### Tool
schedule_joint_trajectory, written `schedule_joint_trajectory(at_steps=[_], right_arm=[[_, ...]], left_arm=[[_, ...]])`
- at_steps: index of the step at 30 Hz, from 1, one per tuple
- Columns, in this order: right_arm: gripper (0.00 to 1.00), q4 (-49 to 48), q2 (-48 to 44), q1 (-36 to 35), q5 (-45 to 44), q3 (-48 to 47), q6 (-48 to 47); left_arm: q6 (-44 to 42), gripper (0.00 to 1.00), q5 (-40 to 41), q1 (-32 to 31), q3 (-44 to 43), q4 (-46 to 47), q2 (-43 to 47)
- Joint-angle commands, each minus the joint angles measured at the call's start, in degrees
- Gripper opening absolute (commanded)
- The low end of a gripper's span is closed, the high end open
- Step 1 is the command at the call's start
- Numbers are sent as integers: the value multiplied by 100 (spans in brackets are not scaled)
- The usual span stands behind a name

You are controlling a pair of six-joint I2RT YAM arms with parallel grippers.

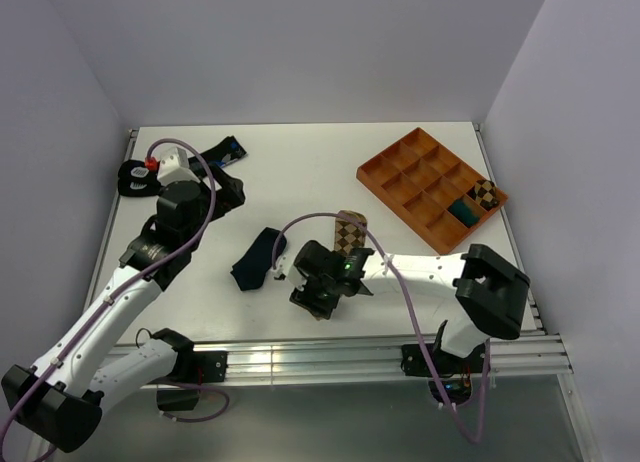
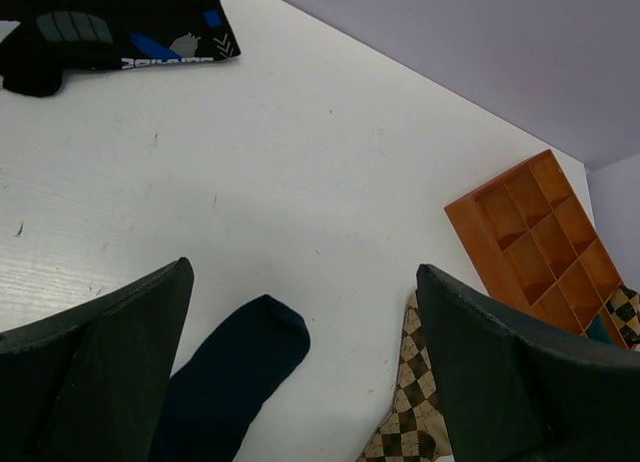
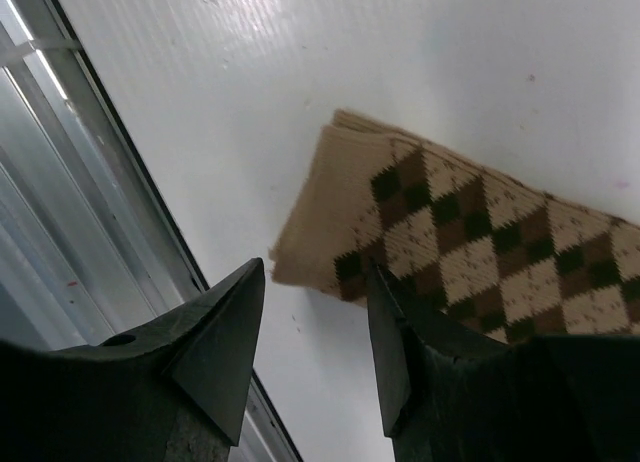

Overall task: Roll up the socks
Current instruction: Roll the sock at the center of the board.

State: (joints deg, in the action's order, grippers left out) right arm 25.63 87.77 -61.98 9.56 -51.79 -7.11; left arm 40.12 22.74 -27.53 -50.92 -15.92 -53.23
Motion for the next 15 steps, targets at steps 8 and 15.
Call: schedule_joint_trajectory(at_steps=[8, 15], right_arm=[[50, -102, 636, -368, -95, -534, 254], [51, -181, 821, -394, -262, -578, 263]], left_arm=[[-48, 99, -262, 204, -287, -16, 164], [-66, 100, -323, 257, -191, 19, 243]])
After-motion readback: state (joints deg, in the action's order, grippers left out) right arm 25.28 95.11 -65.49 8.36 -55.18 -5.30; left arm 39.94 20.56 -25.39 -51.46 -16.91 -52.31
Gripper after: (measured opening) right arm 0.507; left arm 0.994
